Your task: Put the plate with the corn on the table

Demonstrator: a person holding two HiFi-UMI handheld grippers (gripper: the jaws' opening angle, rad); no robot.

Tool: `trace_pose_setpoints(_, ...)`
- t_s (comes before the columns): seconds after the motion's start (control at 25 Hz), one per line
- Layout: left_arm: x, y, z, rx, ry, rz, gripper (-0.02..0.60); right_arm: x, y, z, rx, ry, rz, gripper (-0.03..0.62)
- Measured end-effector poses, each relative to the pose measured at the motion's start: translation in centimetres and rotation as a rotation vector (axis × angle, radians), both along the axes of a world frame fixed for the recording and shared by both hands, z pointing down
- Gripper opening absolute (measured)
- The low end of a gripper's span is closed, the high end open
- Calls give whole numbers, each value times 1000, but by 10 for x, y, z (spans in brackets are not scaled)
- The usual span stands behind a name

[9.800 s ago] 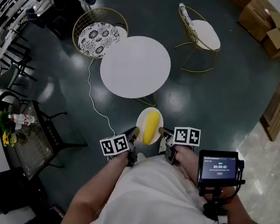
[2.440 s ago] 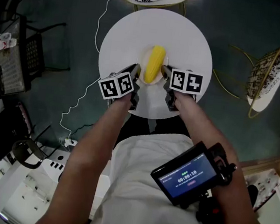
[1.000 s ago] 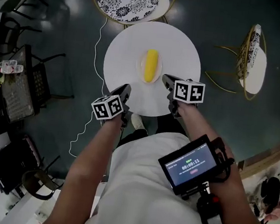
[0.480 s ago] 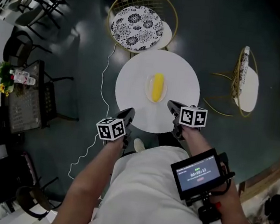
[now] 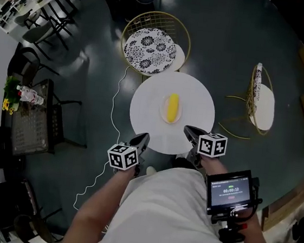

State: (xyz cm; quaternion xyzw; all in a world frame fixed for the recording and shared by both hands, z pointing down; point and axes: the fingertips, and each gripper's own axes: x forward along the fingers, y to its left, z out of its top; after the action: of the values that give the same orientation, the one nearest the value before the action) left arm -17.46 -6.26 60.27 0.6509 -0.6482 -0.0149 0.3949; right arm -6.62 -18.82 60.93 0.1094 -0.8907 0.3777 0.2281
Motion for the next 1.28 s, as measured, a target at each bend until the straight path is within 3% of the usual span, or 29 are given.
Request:
trace_pose_setpoints(0.48, 9, 18, -52, 127, -90, 112, 9, -3, 48, -78, 120, -131, -13, 6)
trace_pose_setpoints(0.88, 39, 36, -67, 179, -98, 220, 9, 28, 93, -79, 144, -109, 34, 6)
trace_pose_setpoints(1.28, 37, 61, -62, 169, -92, 254, 8, 18, 114, -86, 150, -136, 82, 6)
